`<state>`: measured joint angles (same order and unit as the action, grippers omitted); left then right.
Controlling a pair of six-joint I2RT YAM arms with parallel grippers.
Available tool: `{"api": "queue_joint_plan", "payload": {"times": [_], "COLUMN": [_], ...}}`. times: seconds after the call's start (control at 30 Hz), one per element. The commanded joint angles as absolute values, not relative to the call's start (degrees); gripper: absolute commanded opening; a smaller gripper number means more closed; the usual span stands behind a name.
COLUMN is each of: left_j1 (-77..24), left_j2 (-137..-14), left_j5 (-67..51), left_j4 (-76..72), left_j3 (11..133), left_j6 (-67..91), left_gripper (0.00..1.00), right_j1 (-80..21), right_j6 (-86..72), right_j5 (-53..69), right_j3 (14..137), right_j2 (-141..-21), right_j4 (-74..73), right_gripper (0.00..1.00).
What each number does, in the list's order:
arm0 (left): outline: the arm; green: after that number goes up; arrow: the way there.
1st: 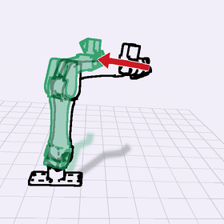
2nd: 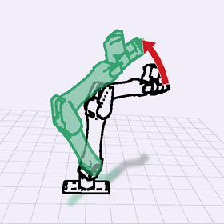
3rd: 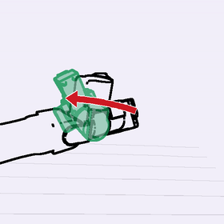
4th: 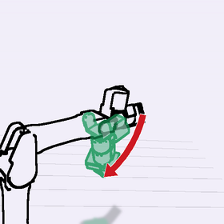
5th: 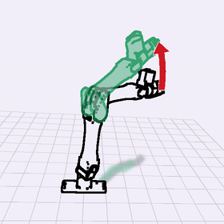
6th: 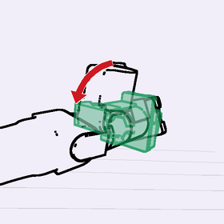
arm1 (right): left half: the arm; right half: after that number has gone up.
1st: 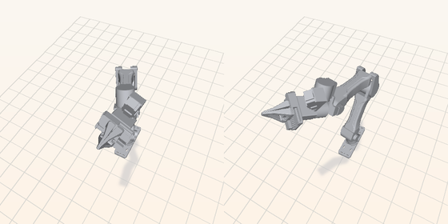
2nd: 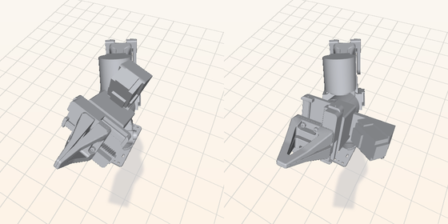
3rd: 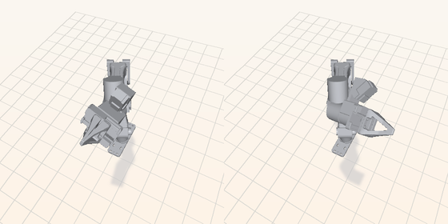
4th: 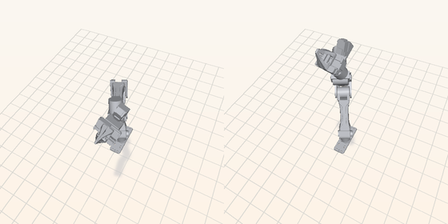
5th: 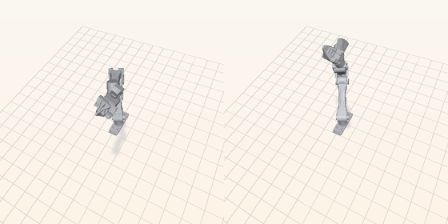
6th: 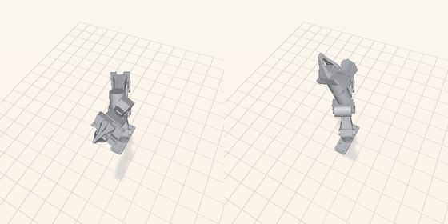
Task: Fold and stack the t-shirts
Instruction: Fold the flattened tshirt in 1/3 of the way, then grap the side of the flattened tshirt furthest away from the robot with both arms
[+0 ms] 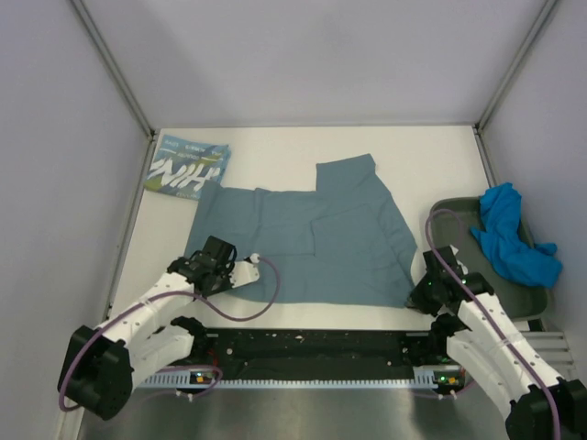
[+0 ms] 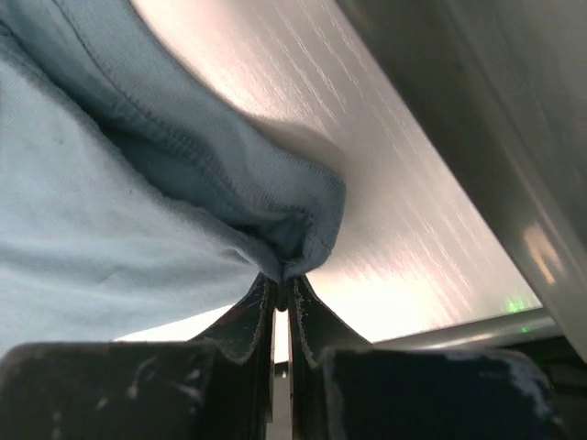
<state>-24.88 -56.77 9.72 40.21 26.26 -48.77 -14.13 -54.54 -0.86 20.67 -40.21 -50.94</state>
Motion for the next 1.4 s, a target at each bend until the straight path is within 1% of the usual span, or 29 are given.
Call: {"api": "queue_joint_plan", "payload": {"times": [0.0,0.17,0.27,0.37,0.47,0.6,0.63,0.67,0.7,0.73,0.77,0.8,0.83,0.87,0.9,1.0,1.1,1.17,1.23,1.37], "left_j1": [-24.61,-24.70,-24.79,-24.70,-24.79,-24.79,-24.87,-24.87,-24.87,-24.79,-24.70,-24.78,-24.79,-24.79,-24.79,-24.61,-22.42,-19.62,-16.19,-8.72], "left_j2": [-52.83,-49.66,-48.34,-47.81,-47.81,-48.77,-49.13,-49.74,-50.27,-50.45,-50.62,-50.54,-50.28,-50.36,-50.45,-51.41,-54.13,-58.16,-64.13,-79.32], "left_j5": [5.90,1.59,0.26,-1.22,1.30,1.76,2.28,2.72,3.16,3.51,3.78,3.78,3.69,3.34,2.99,1.68,-2.80,-4.04,-5.18,-8.34], "left_j4": [45.76,56.41,60.81,63.27,64.60,64.52,64.16,64.07,63.99,64.16,64.42,64.77,65.38,66.09,66.70,65.93,61.63,58.03,56.17,56.16], "left_j3": [30.05,31.73,31.82,31.55,31.46,30.94,30.50,30.24,30.06,30.06,30.32,30.93,31.89,33.30,35.40,43.04,52.27,57.89,64.04,76.61], "left_j6": [-48.87,-51.06,-52.46,-53.35,-54.66,-56.07,-56.25,-56.16,-56.25,-56.25,-56.16,-55.99,-55.99,-55.81,-55.03,-51.34,-47.56,-45.62,-43.78,-42.10], "left_gripper": [0.00,0.00,0.00,0.00,0.00,0.00,0.06,0.15,0.26,0.33,0.40,0.48,0.52,0.58,0.62,0.67,0.74,0.77,0.78,0.75], "right_j1": [-14.41,-14.41,-15.72,-15.91,-16.00,-16.00,-16.00,-16.00,-15.91,-16.00,-16.00,-15.91,-16.00,-15.91,-15.91,-16.00,-16.17,-16.17,-16.35,-16.35], "right_j6": [-54.67,-56.69,-58.43,-59.85,-60.03,-59.85,-59.59,-59.33,-59.15,-58.72,-58.62,-58.28,-58.18,-57.84,-57.57,-57.39,-55.56,-52.22,-46.61,-34.84], "right_j5": [-2.45,-2.90,-1.50,2.45,4.56,5.97,6.15,6.24,6.41,6.50,6.68,6.85,7.29,7.73,8.08,7.82,8.43,10.01,11.68,9.41], "right_j3": [26.35,30.32,29.63,28.48,28.56,28.39,28.48,28.39,28.39,28.39,28.56,29.00,29.26,29.70,30.58,37.68,45.42,50.34,56.04,69.13], "right_j2": [-35.52,-28.84,-25.93,-24.35,-22.51,-21.36,-21.53,-21.62,-21.80,-21.88,-21.97,-21.97,-21.97,-21.89,-21.80,-21.62,-24.59,-31.16,-39.07,-57.35], "right_j4": [-58.51,-68.45,-69.61,-70.92,-71.98,-72.77,-72.77,-72.77,-72.77,-72.77,-72.77,-73.03,-73.30,-73.56,-73.65,-71.99,-65.07,-60.67,-56.62,-51.69], "right_gripper": [0.00,0.00,0.00,0.00,0.00,0.00,0.00,0.00,0.00,0.07,0.19,0.28,0.31,0.32,0.33,0.35,0.41,0.42,0.45,0.62]}}
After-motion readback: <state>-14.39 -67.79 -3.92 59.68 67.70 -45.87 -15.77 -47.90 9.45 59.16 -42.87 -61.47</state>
